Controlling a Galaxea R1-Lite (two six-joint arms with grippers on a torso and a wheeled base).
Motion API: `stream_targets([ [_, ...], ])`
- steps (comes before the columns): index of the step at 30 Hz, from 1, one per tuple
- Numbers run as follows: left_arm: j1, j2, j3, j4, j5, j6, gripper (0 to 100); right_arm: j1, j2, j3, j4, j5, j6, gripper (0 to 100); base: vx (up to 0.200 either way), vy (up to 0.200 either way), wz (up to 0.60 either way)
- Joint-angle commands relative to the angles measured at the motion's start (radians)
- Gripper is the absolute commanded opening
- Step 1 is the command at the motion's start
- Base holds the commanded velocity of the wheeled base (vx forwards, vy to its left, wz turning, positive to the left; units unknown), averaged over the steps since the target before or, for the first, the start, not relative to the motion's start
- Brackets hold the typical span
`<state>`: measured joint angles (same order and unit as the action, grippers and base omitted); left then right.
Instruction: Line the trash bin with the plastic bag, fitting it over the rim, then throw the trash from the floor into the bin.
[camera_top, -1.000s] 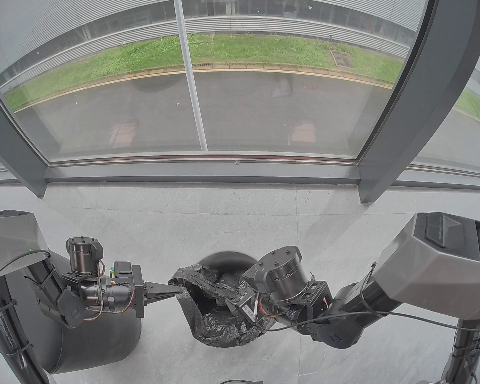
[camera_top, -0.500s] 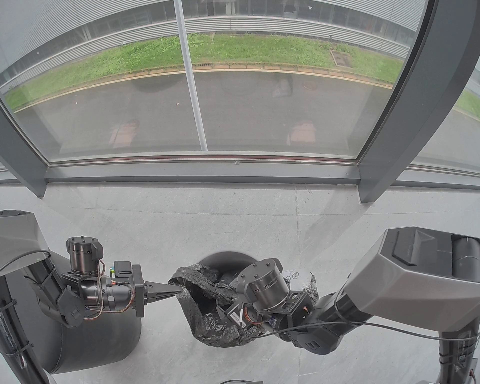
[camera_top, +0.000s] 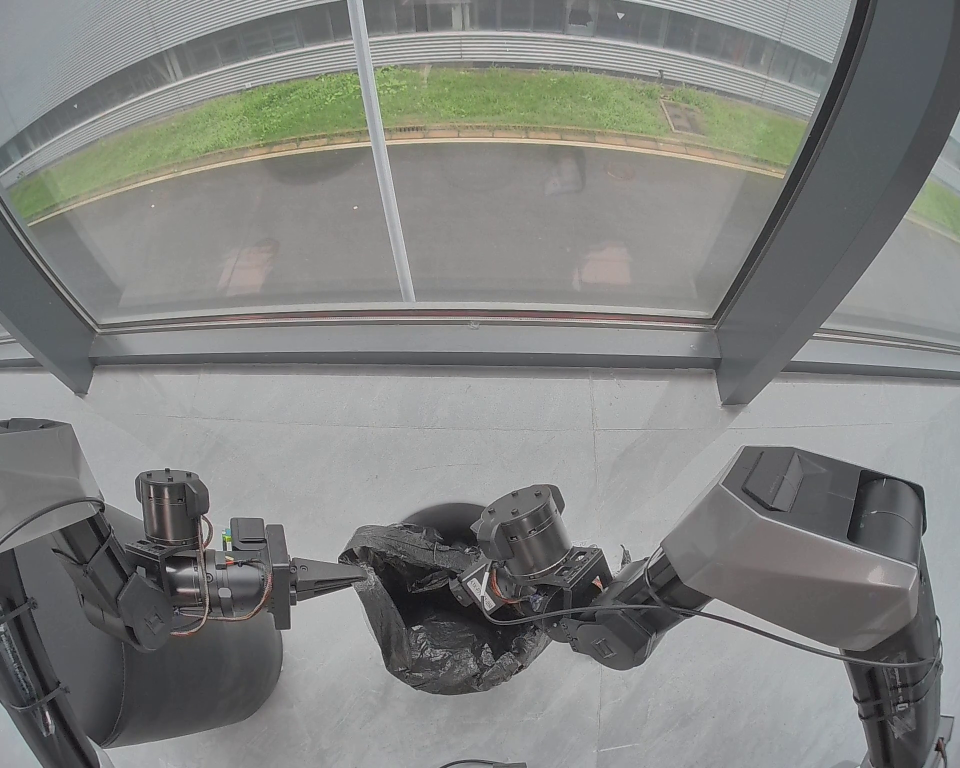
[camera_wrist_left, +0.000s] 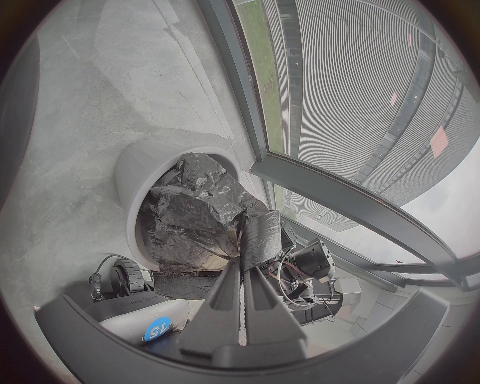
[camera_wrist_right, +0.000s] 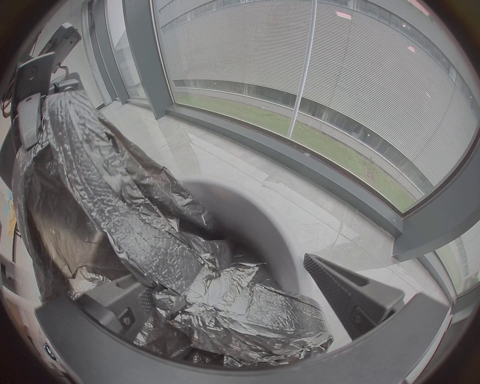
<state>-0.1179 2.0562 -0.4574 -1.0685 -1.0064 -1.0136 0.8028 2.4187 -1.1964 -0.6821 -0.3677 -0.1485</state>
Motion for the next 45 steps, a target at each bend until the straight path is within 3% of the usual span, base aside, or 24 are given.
stream_targets([
  [1, 0.0, 0.005, -0.006, -0.001, 0.0, 0.0, 0, -0.004, -0.027, 0.0, 0.0, 0.0, -0.002, 100, 0.0, 0.0, 0.0],
  [18, 0.084, 0.027, -0.052, -0.027, -0.006, 0.02, 0, -0.066, -0.07, -0.003, 0.0, 0.0, -0.025, 100, 0.0, 0.0, 0.0],
  [45, 0.116, 0.082, -0.076, -0.064, -0.005, 0.023, 0, -0.116, -0.043, -0.049, -0.005, 0.001, -0.022, 100, 0.0, 0.0, 0.0],
])
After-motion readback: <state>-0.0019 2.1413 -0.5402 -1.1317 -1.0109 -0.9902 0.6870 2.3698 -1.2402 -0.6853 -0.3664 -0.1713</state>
